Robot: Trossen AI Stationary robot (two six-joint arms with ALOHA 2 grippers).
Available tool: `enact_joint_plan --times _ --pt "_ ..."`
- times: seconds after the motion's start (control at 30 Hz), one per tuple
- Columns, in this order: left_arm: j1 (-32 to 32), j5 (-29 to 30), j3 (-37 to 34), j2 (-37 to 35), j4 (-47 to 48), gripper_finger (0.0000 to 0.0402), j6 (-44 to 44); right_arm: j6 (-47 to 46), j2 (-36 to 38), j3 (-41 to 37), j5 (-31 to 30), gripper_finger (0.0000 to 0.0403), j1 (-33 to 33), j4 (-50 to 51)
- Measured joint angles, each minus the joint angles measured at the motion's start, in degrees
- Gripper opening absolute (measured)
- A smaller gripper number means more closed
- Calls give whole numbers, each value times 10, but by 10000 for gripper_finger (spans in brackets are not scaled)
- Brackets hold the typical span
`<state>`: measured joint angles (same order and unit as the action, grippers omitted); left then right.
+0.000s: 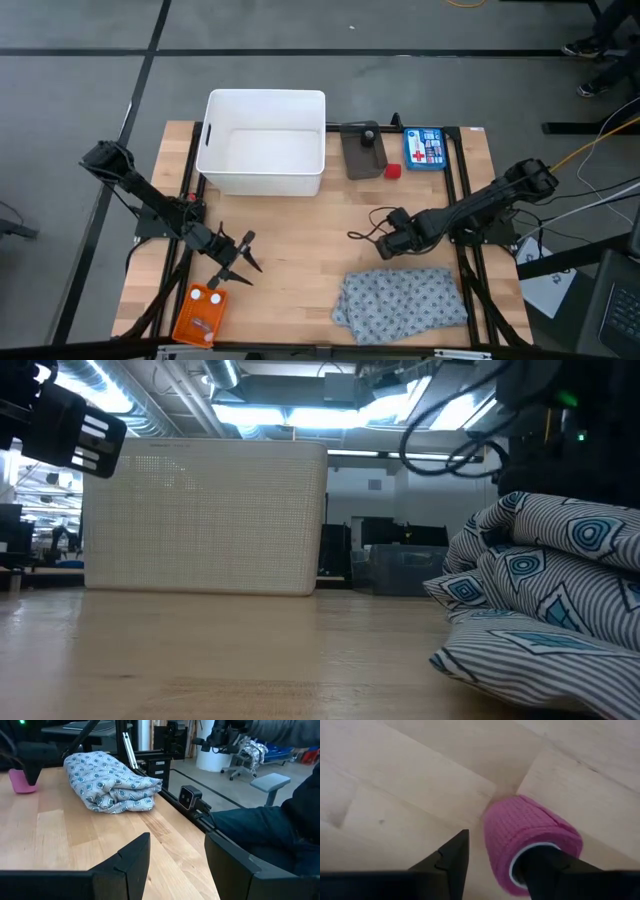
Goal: Pick & place medical supplies in basket/bin
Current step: Put the pink bandage into the black bin
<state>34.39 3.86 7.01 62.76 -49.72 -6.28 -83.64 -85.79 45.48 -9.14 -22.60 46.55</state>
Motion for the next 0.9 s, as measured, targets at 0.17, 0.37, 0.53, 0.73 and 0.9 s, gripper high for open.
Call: enact_joint_plan --times 0.17,0.37,0.53,0.73,0.9 --pt "0 0 0 0 3 187 0 -5 3 -17 0 132 6 -21" --pt "0 6 0 0 3 187 0 31 3 20 -5 83 15 -22" --pt "0 8 0 0 3 187 0 88 3 71 -23 41 33 -19" --pt "0 8 0 0 2 187 0 164 3 143 -52 35 76 36" --pt "0 8 0 0 2 187 0 240 3 207 -80 39 136 79"
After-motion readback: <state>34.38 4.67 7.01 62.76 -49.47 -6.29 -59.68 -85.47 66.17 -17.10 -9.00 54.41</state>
